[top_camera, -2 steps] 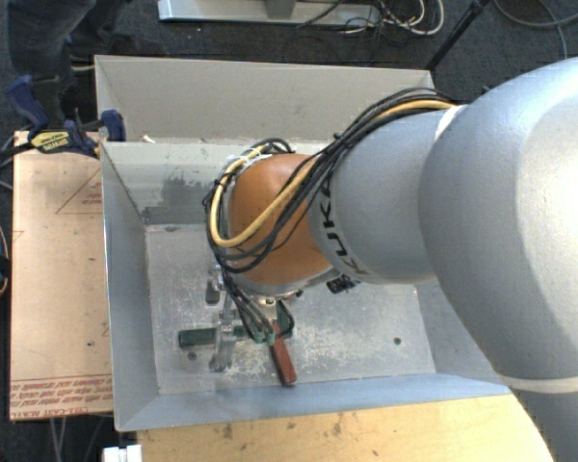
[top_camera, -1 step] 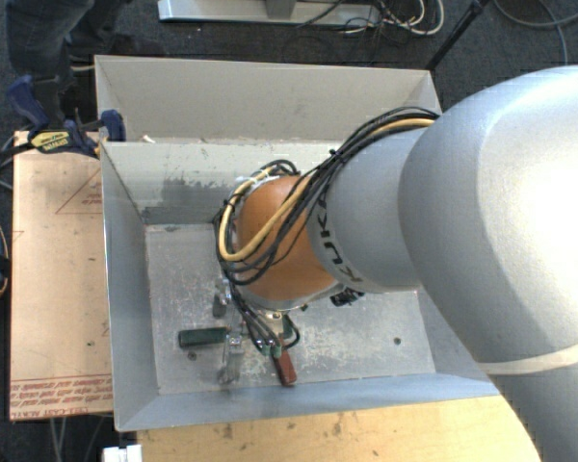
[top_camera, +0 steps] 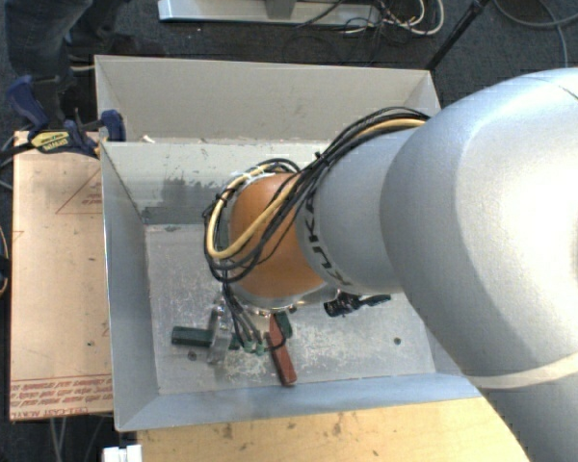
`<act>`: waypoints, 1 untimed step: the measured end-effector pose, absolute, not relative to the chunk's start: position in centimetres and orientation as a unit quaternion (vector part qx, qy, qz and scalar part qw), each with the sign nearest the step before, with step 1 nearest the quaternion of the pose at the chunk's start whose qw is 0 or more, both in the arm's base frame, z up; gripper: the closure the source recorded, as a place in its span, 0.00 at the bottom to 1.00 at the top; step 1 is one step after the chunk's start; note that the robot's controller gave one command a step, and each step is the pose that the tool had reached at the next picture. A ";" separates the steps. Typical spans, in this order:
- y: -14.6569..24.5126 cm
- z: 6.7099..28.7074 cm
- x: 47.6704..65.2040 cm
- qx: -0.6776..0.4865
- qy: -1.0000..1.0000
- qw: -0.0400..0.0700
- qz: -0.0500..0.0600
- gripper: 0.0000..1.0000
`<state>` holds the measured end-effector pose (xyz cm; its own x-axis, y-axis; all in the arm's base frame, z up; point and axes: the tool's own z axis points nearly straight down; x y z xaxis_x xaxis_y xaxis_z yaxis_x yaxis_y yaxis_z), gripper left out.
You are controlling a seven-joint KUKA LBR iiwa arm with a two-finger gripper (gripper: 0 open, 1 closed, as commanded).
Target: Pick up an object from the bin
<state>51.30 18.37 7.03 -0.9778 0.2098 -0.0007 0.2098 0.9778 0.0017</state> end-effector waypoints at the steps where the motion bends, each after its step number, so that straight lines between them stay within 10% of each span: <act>1: 18.4 7.0 51.3 0.106 0.994 0.000 0.001 1.00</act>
Offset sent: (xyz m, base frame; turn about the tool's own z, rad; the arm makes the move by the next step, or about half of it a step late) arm 0.0000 0.0001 0.1020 0.0000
